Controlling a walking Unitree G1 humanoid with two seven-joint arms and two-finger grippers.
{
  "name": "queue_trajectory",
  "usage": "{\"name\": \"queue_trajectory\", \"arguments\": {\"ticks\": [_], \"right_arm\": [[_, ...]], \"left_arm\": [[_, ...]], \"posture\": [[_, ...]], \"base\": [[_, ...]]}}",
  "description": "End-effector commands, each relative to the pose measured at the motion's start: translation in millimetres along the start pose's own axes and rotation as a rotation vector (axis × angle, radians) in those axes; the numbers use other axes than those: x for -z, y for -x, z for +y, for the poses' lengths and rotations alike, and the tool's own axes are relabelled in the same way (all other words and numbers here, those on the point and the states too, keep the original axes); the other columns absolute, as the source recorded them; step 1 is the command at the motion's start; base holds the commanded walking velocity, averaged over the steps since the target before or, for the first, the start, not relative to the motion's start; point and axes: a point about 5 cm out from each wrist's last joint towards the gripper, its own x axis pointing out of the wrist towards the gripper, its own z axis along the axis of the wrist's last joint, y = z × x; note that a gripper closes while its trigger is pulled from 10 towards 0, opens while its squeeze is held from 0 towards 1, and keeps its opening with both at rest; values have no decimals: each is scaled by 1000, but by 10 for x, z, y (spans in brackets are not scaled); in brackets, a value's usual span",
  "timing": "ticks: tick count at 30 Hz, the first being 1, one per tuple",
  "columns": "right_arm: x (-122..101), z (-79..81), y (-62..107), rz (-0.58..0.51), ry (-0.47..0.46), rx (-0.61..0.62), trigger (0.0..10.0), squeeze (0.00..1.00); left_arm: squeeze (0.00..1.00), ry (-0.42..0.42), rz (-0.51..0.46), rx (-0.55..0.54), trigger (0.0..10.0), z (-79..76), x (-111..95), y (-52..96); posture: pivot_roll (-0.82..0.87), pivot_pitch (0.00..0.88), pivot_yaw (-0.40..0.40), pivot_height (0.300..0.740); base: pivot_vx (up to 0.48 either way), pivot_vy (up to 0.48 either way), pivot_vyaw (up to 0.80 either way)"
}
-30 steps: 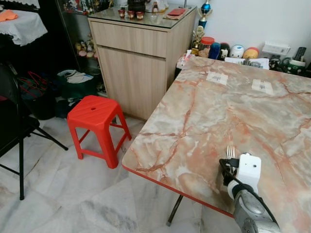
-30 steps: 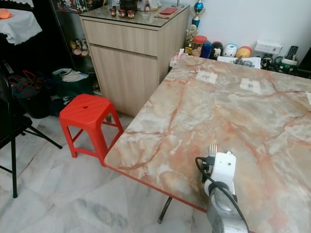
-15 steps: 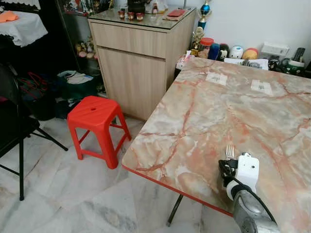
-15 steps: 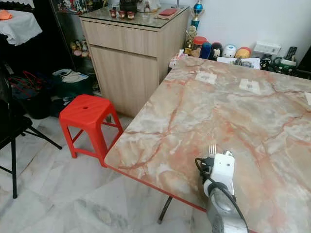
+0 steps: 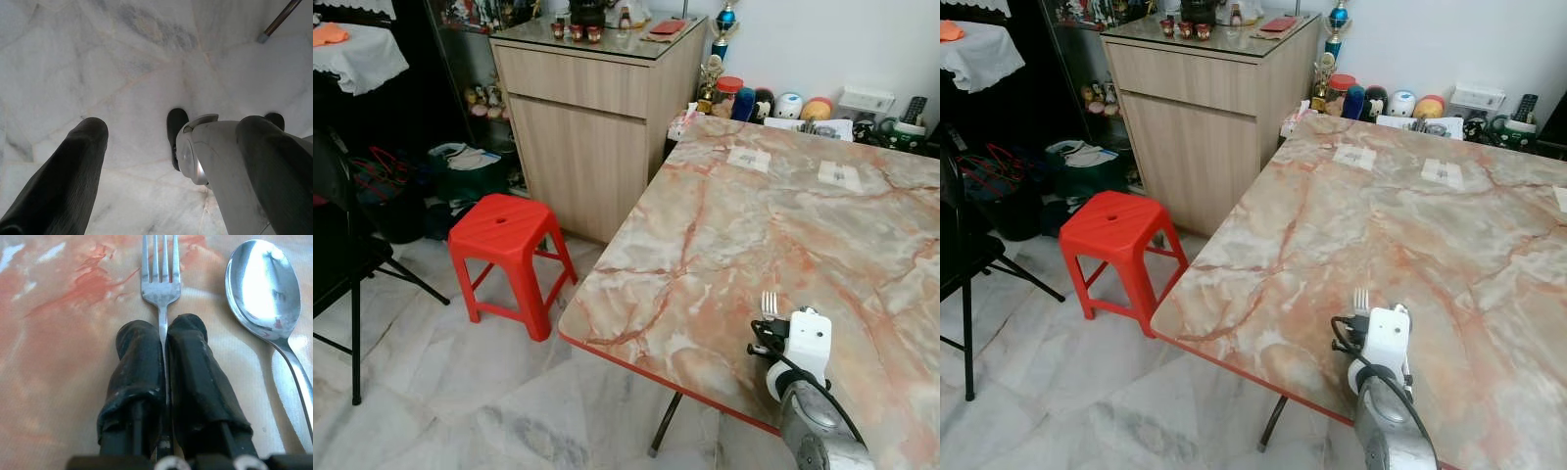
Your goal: Setting the table
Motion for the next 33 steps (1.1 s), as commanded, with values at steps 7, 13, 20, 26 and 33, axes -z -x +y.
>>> {"name": "queue_trajectory", "arguments": {"ticks": [7, 13, 20, 26, 33], "right_arm": [[202, -17, -5, 86, 7, 5, 0, 0], [186, -3, -19, 62, 17, -7, 0, 0], [-138, 86, 3, -174, 49, -58, 9961, 0], [-412, 119, 49, -341, 98, -59, 10000, 0], [-628, 198, 122, -465, 94, -146, 10000, 0]], "left_arm": [[0, -1, 36, 14, 10000, -31, 89, 21], [0, -1, 42, 16, 10000, -43, 105, 24], [0, 1, 46, 14, 10000, -40, 92, 16], [0, -8, 56, 4, 10000, -18, 101, 19], [0, -1, 63, -16, 10000, -3, 118, 25]], "posture": [[27, 106, -18, 740], [26, 106, -18, 740], [28, 107, -17, 740], [17, 109, -17, 740], [-2, 104, -22, 740]], "base": [[0, 0, 0], [0, 0, 0], [0, 0, 0], [0, 0, 0], [0, 0, 0]]}}
